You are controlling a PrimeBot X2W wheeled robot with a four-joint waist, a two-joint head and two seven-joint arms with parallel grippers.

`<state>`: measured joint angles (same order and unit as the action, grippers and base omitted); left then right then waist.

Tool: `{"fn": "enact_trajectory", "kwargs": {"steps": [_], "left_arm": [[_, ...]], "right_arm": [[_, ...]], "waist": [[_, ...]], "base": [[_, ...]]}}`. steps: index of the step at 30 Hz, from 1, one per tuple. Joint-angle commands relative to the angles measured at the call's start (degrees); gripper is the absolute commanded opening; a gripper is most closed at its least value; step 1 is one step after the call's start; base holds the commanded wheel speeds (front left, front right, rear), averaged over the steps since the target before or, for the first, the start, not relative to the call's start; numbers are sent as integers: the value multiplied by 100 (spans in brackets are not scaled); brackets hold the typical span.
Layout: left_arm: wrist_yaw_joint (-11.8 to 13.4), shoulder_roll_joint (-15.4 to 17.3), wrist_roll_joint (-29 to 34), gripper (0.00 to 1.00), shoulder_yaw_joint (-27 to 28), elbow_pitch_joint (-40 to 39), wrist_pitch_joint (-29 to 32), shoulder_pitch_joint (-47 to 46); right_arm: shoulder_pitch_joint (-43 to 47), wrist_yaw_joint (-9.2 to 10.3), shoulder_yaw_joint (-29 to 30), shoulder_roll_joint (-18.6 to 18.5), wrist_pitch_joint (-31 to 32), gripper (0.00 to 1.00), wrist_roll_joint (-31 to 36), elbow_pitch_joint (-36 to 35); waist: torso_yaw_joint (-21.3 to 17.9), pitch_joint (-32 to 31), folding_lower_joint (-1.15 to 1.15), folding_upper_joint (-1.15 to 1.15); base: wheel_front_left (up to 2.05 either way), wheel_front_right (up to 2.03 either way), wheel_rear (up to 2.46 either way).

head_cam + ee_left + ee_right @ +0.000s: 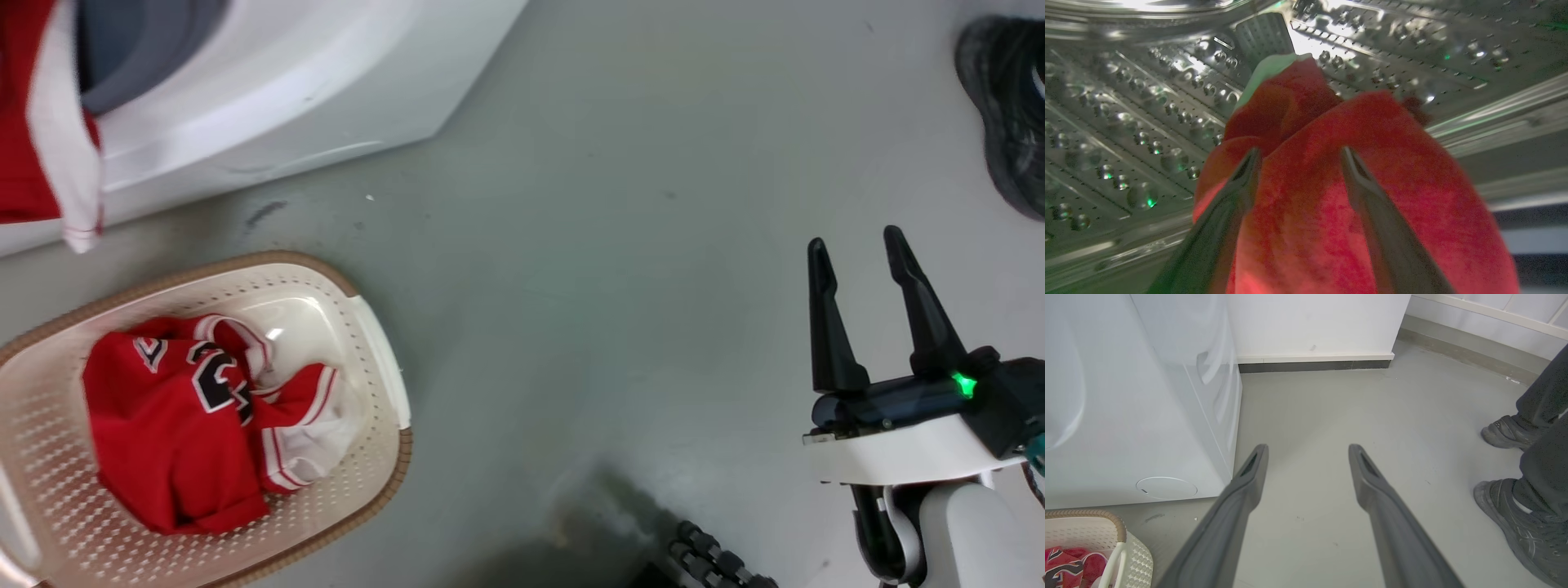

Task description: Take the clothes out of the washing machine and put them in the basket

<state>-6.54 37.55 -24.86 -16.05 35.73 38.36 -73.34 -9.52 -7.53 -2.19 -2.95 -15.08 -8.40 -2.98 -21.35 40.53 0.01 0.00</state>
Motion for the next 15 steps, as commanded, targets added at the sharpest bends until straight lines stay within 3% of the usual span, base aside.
{"fn": "enact_trajectory", "kwargs": {"steps": [1,6,15], "left_arm": [[27,101,69,100,-26,112,155,-188],[22,327,221,100,-151,482,408,-488],[-52,427,284,100,-407,1092,547,-500]], "right_arm": [[-100,8,-52,13,-14,100,-52,-24],[-27,8,-263,13,-14,100,-109,-70],[52,8,-393,13,-14,100,-192,-133]], "waist": [[-286,283,-1,0],[-426,480,-1,0],[-494,662,-1,0]], "base": [[0,0,0],[0,0,0],[0,0,0]]}}
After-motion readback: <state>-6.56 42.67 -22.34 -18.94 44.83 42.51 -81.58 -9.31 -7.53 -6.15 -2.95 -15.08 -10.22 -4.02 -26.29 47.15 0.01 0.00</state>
